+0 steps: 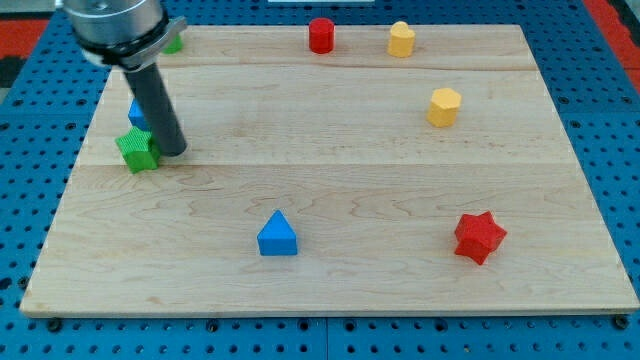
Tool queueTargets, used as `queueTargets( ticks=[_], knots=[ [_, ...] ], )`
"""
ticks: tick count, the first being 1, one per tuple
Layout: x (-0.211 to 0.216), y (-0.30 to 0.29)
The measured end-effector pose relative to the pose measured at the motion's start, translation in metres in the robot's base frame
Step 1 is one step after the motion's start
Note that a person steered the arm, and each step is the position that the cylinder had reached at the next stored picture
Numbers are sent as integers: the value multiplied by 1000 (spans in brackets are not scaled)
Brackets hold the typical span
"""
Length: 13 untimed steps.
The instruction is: Move the red star to the bottom left side of the board
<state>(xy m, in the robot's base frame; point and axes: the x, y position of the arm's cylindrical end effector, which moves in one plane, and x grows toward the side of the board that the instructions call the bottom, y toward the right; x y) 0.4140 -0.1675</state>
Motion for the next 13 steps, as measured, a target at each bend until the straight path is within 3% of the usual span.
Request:
queueTargets(
  ticks=[2,3,4,6,7,8,9,10,11,12,13],
  knots=[
    [18,-16],
    [60,-6],
    [61,51],
    [59,314],
    [87,427],
    [175,401],
    [189,360],
    [141,316],
    [110,229],
    [105,249],
    [150,255]
  ],
)
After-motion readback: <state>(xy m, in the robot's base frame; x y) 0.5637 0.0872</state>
